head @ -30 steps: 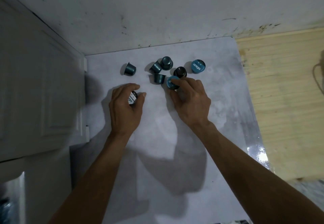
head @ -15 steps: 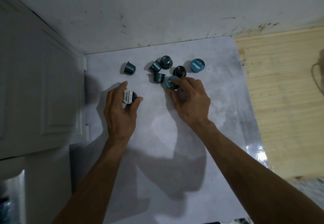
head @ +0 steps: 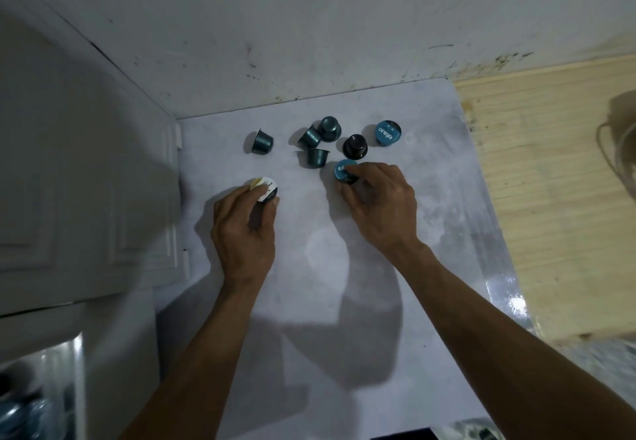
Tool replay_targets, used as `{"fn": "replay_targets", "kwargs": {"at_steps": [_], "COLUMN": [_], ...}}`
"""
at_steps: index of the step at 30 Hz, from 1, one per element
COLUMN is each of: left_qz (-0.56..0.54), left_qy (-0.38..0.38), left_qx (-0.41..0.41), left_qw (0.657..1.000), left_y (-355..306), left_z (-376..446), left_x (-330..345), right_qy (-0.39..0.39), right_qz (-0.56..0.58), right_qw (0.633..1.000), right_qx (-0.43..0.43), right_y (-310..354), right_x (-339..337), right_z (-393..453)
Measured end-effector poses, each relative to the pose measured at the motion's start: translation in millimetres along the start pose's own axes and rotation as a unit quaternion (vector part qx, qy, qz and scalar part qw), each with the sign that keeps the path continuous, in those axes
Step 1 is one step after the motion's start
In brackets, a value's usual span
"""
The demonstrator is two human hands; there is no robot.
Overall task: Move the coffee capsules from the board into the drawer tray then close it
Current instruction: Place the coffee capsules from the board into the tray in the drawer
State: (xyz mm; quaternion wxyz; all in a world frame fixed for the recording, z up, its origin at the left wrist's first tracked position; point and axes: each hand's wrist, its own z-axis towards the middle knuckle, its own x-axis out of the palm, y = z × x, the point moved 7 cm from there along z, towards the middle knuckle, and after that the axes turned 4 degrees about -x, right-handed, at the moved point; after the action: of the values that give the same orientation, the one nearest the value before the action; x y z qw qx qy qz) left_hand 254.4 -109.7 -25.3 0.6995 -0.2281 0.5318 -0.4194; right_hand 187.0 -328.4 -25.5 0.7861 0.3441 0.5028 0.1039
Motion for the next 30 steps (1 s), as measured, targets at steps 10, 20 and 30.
{"fn": "replay_targets", "kwargs": {"at_steps": [10, 20, 30], "left_qz": [-0.070, -0.080, -0.053], "left_qy": [0.021, 0.018, 0.011], "left_qx": [-0.049, -0.026, -0.021], "left_qw": [0.996, 0.996, 0.998], "left_y": [-56, -135, -153], "left_z": [-3, -76, -157], "left_x": [-23, -105, -224], "right_qy": [-0.064, -0.094, 0.012], "right_qz": [0.043, 0.098, 0.132], "right_qw": [0.997, 0.990, 0.991], "right_qx": [0.017, -0.022, -0.010], "right_y": [34, 80, 141], "right_x": [-54, -137, -148], "right_z": [-31, -116, -216]}}
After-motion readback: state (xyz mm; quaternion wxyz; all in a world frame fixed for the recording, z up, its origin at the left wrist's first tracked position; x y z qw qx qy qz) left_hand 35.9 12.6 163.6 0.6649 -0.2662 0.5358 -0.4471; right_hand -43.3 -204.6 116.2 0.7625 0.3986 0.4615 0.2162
